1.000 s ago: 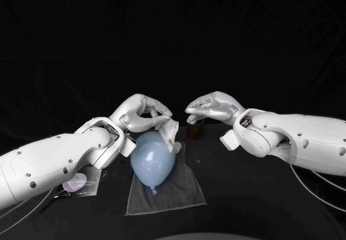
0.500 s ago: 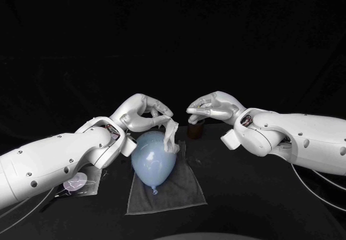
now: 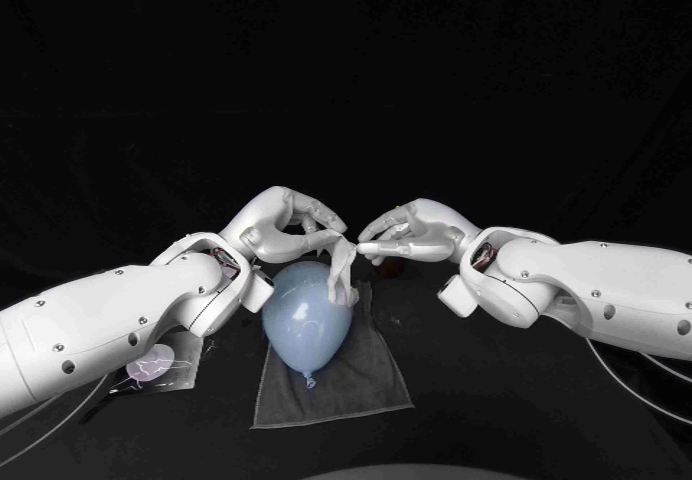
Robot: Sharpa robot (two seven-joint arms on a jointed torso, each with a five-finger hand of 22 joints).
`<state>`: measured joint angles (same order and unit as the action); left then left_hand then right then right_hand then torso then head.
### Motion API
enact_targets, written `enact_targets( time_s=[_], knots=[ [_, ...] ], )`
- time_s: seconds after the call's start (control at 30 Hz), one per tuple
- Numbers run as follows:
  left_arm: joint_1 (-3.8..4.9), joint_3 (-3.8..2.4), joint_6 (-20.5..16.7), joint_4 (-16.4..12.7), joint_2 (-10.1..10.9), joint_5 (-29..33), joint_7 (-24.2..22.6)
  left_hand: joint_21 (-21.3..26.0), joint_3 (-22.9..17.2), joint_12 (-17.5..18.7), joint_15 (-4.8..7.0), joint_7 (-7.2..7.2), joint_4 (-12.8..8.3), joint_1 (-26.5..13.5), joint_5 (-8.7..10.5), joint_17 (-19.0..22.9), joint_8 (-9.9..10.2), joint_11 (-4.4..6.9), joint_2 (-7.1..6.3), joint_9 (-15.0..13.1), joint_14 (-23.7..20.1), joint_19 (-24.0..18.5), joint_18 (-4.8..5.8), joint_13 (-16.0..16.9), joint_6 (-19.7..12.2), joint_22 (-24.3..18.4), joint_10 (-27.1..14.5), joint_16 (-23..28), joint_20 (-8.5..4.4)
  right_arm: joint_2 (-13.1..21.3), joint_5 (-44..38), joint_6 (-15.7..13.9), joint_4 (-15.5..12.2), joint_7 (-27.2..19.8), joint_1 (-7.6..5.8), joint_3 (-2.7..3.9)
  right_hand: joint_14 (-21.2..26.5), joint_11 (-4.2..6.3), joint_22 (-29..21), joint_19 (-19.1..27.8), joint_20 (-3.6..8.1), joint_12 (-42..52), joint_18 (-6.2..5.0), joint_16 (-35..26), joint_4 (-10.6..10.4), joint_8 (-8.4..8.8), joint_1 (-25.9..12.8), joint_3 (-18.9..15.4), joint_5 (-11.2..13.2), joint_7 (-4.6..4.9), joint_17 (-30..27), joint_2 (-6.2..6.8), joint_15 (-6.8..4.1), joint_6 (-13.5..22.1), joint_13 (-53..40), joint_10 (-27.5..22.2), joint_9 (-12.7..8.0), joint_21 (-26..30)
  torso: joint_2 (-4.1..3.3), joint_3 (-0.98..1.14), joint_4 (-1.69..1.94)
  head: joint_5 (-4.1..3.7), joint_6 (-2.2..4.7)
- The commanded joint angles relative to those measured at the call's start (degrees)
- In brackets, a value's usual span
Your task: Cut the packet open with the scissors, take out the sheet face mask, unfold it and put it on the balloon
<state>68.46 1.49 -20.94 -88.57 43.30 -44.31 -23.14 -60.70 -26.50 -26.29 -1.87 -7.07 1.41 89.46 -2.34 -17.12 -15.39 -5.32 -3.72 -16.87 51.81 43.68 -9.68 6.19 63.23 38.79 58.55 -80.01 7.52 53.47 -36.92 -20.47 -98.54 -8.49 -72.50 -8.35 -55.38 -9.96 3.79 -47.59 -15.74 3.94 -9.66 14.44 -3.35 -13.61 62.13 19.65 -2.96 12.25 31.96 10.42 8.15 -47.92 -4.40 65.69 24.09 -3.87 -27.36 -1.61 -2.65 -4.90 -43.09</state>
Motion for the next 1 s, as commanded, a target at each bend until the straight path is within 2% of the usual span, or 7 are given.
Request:
enact_targets(
  time_s=[0.03,0.2,0.43,0.57,0.63,0.83,1.0],
  knots=[
    [0.04,-0.05,0.31,-0.08,-0.06,-0.05,-0.22,-0.23,-0.54,0.22,-0.04,-0.36,-0.04,-0.52,-0.38,-0.05,-0.30,0.05,0.00,-0.10,-0.31,-0.55,-0.73,0.06,-0.16,0.06,-0.43,0.26,0.04,-0.33,-6.15,-3.14,-0.31,3.78,0.46,-0.03,0.52,0.01,0.09,0.45,0.01,0.57,-0.94,0.65,-0.58,0.28,0.41,-1.37,0.22,1.24,0.34,0.39,0.03,0.11,-0.07,-0.46,-0.09,0.07,0.01,0.06,0.02,0.05,-0.03],
    [0.04,-0.05,0.31,-0.13,0.00,0.03,-0.20,-0.23,-0.55,0.22,-0.04,-0.37,-0.05,-0.53,-0.38,-0.05,-0.30,0.05,0.01,-0.11,-0.31,-0.55,-0.74,0.07,-0.17,0.06,-0.44,0.26,0.04,-0.81,-7.04,-4.56,-0.43,4.78,0.95,-0.13,0.79,0.15,0.18,0.41,0.02,1.21,-0.97,1.58,-1.20,0.36,1.08,-2.78,0.22,1.12,0.74,-0.05,-0.07,-0.17,-0.24,-0.40,-0.11,-0.09,-0.07,0.06,0.02,0.14,0.00],
    [0.04,-0.05,0.36,-0.22,0.04,0.12,-0.21,-0.25,-0.64,0.22,-0.04,-0.41,-0.12,-0.57,-0.38,-0.05,-0.31,0.04,0.02,-0.14,-0.32,-0.55,-0.74,0.08,-0.22,0.07,-0.47,0.27,0.04,-1.44,-6.88,-5.39,-0.23,5.37,1.22,-0.20,0.85,0.61,0.32,-0.12,0.25,2.54,-1.01,3.29,-2.31,0.16,2.51,-4.79,0.22,0.62,1.34,-1.47,-0.43,-1.26,-0.62,0.19,0.00,-0.38,-0.04,0.05,0.02,0.12,-0.06],
    [0.04,-0.05,0.55,-0.32,0.02,0.19,-0.26,-0.25,-0.64,0.22,-0.04,-0.41,-0.12,-0.57,-0.38,-0.05,-0.31,0.04,0.02,-0.14,-0.32,-0.55,-0.74,0.08,-0.22,0.07,-0.47,0.27,0.04,-1.71,-4.29,-6.14,-0.02,4.08,1.29,-0.21,0.48,1.17,0.44,-0.91,0.58,3.55,-1.03,4.59,-3.49,-0.18,3.95,-5.14,0.20,0.00,1.66,-4.45,-0.86,-2.54,-0.91,0.92,0.09,-0.70,0.00,0.06,0.04,0.13,-0.01],
    [0.04,-0.05,0.61,-0.36,0.02,0.20,-0.26,-0.25,-0.64,0.22,-0.04,-0.41,-0.12,-0.57,-0.38,-0.05,-0.31,0.04,0.02,-0.14,-0.32,-0.55,-0.74,0.08,-0.22,0.07,-0.47,0.27,0.04,-1.80,-2.66,-6.50,0.01,3.14,1.30,-0.21,0.31,1.36,0.48,-1.22,0.72,3.86,-1.03,5.04,-3.87,-0.22,4.56,-5.22,0.20,-0.20,1.74,-5.41,-1.02,-2.94,-1.00,1.14,0.07,-0.82,0.00,0.07,0.05,0.15,0.00],
    [0.04,-0.05,0.70,-0.39,0.04,0.23,-0.24,-0.25,-0.64,0.22,-0.04,-0.41,-0.12,-0.57,-0.38,-0.05,-0.31,0.04,0.02,-0.14,-0.32,-0.55,-0.74,0.08,-0.22,0.07,-0.47,0.27,0.04,-1.98,1.70,-6.57,0.02,-0.09,1.31,-0.19,0.34,1.41,0.48,-1.31,0.77,3.95,-1.01,5.20,-4.03,-0.18,4.87,-5.35,0.22,-0.25,1.74,-5.71,-1.05,-3.05,-1.02,1.16,0.03,-0.83,-0.06,0.08,0.02,0.16,-0.06],
    [0.04,-0.05,0.70,-0.36,0.04,0.23,-0.18,-0.25,-0.64,0.22,-0.04,-0.41,-0.12,-0.57,-0.38,-0.05,-0.31,0.04,0.02,-0.14,-0.32,-0.55,-0.74,0.08,-0.22,0.07,-0.47,0.27,0.04,-2.14,2.98,-5.68,0.15,-1.70,1.31,-0.16,0.90,1.60,0.38,-1.17,0.79,4.11,-0.99,5.46,-3.73,-0.18,6.95,-5.49,0.21,-0.54,1.64,-6.37,-1.08,-3.77,-1.02,1.04,-0.08,-0.63,-0.06,0.08,0.03,0.18,-0.16]
  ],
)
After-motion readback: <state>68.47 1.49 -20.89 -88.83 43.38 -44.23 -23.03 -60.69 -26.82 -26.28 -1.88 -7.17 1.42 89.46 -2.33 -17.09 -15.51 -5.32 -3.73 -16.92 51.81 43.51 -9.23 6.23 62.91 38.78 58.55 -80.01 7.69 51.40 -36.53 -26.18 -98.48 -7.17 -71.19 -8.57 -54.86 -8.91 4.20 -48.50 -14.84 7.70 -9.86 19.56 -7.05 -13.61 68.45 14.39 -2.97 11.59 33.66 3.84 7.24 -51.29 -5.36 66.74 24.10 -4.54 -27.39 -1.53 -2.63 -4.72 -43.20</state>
